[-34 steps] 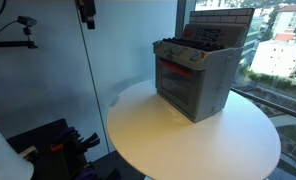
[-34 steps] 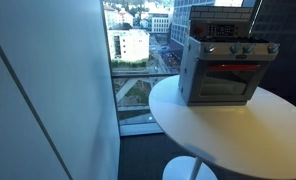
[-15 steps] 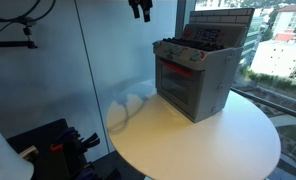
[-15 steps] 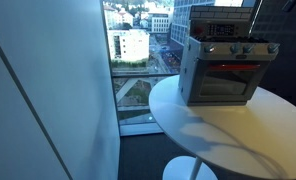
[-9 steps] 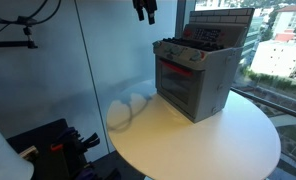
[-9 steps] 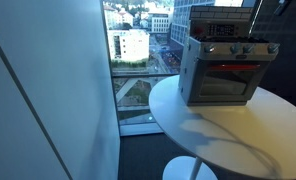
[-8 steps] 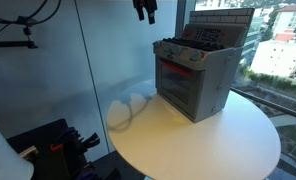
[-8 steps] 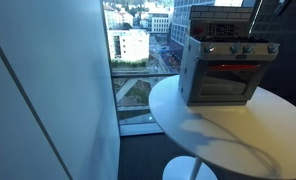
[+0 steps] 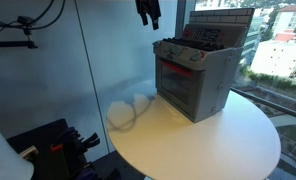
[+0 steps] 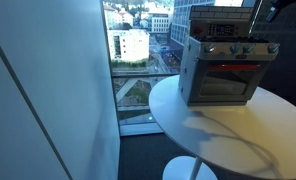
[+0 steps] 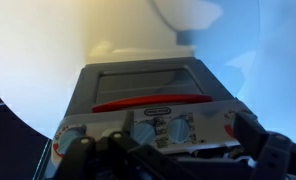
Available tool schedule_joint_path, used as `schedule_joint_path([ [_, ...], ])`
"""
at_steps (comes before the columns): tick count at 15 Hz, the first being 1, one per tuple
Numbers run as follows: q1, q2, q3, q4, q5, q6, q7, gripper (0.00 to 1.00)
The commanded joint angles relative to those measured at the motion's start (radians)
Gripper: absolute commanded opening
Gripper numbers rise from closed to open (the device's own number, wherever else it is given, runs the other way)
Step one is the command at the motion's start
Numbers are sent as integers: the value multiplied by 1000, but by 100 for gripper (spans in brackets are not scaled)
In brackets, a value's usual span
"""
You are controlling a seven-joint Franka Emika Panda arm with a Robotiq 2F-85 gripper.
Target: Turn the second knob from the left to the right.
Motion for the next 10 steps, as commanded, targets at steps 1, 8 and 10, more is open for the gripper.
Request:
schedule_joint_path([
  [1, 5, 33, -11, -14, -5, 82, -12, 100],
  [8, 13, 110, -14, -19, 7, 212, -50, 100],
  [10, 16, 113, -13, -21, 12, 223, -56, 100],
])
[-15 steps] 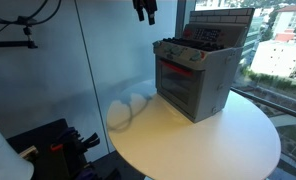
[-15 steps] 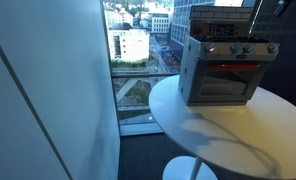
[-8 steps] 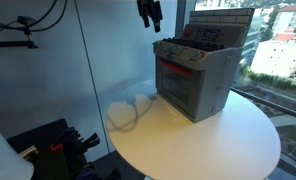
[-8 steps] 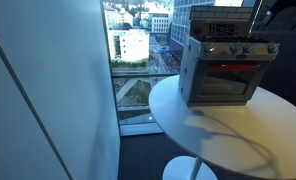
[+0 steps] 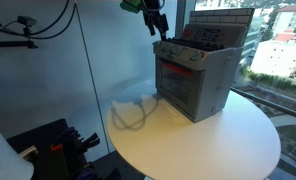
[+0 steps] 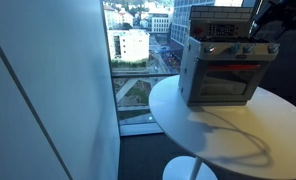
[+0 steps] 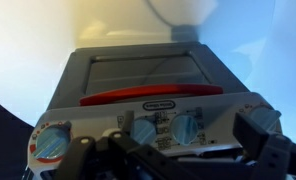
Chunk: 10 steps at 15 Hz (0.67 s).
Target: Turn the second knob from the left to the right.
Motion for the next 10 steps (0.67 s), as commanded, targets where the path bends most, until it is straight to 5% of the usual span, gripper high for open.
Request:
schedule_joint_path([
  [1, 11, 6, -9, 2, 0, 7, -2, 100],
  [10, 13, 51, -11, 14, 13, 58, -22, 100],
])
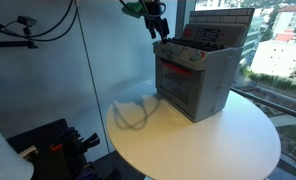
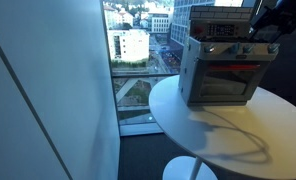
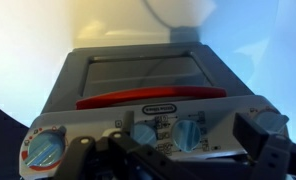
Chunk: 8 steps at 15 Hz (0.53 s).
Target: Turn the second knob from the left to the right.
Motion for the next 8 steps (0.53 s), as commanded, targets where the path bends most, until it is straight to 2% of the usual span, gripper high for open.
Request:
schedule_joint_path([
  [1, 10, 29, -9, 16, 13, 38, -19, 100],
  [8, 19, 81, -6, 23, 19, 123, -37, 100],
])
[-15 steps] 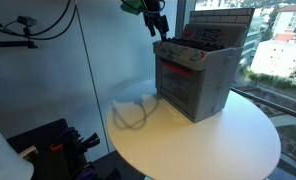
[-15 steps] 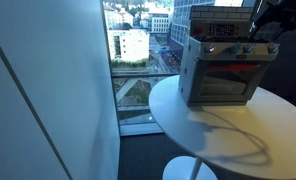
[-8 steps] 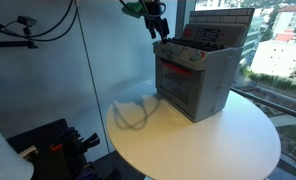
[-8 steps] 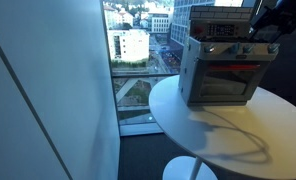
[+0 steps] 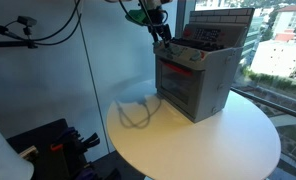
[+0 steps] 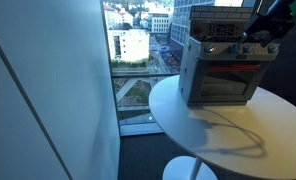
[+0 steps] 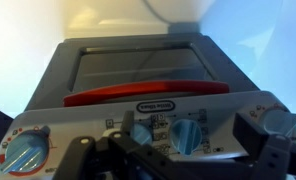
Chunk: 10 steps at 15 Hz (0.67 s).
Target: Turn the second knob from the left to the right.
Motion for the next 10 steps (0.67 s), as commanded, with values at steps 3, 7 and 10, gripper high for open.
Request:
schedule_joint_path([
  [3, 14, 42, -4, 26, 24, 54, -49, 100],
  [7, 21, 57, -1, 29, 21, 93, -55, 100],
  [10, 26, 63, 1, 28, 17, 122, -59, 100],
])
